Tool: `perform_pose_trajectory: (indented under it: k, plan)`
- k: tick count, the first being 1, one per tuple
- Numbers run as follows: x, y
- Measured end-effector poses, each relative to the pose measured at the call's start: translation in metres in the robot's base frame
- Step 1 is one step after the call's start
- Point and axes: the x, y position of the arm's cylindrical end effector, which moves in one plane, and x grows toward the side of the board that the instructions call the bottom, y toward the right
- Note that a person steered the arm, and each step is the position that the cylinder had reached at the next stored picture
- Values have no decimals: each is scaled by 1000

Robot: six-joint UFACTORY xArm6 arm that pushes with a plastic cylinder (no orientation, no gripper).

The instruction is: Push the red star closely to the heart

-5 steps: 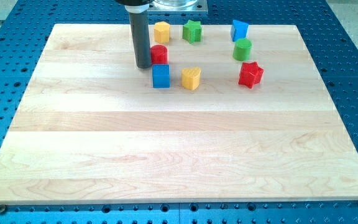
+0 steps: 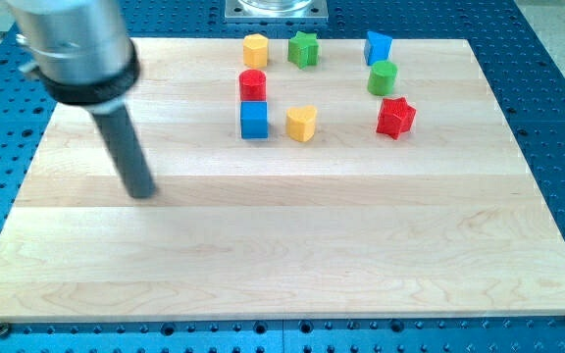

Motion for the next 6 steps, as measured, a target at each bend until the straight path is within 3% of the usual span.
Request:
perform_pose_trajectory:
  k: [2, 3, 6]
  plan:
    - [-43, 284]
    - [-85, 340]
    - [-127, 302]
